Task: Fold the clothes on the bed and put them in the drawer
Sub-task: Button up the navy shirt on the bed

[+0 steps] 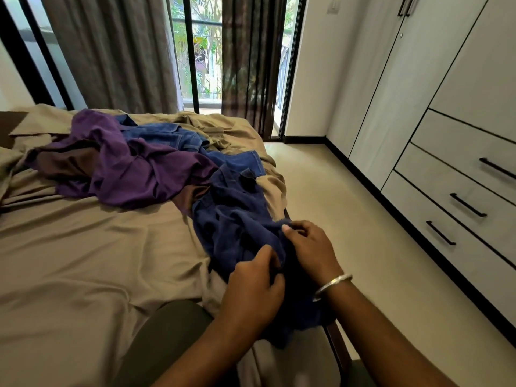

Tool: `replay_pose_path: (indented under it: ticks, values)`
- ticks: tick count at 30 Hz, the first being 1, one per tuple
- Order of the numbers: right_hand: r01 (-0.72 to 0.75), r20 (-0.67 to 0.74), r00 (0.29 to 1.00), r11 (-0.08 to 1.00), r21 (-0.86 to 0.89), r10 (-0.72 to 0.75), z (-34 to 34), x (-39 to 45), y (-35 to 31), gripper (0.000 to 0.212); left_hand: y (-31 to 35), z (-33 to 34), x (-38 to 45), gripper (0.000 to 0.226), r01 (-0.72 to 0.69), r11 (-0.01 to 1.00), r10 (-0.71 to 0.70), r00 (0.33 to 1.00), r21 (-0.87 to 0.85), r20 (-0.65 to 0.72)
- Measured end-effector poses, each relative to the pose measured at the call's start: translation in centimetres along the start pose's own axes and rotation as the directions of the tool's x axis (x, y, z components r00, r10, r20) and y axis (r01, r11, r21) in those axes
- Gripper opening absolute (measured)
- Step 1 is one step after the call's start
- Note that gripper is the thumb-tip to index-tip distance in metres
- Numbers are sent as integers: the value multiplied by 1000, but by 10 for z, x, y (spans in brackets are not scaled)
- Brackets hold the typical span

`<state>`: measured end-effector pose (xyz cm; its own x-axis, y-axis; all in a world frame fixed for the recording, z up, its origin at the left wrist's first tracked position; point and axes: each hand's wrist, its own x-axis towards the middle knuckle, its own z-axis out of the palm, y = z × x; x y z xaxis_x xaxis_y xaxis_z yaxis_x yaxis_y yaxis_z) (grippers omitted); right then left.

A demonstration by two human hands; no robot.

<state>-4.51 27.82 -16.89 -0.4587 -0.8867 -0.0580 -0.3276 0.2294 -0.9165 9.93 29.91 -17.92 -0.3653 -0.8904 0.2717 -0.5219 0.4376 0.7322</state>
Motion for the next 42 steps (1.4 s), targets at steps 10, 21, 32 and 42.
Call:
replay_pose_path:
  ticks: [10, 21, 32, 42]
  values:
    - [-308, -2, 948, 919, 245, 318, 9, -89, 95, 12, 1, 25, -27, 8, 457, 889, -228, 444, -1, 866]
    - [74, -88, 992, 988, -134, -86, -11, -82, 89, 26, -50, 13, 11, 51, 155, 928, -303, 844, 339, 442]
    - [-116, -91, 990, 986, -122, 105, -26, -18, 124, 19, -46, 10, 11, 31, 284, 854, -398, 896, 436, 195]
    - [299, -282, 913, 954, -35, -296, -11, -67, 113, 19, -45, -11, 21, 24, 345, 649, -504, 862, 677, 44]
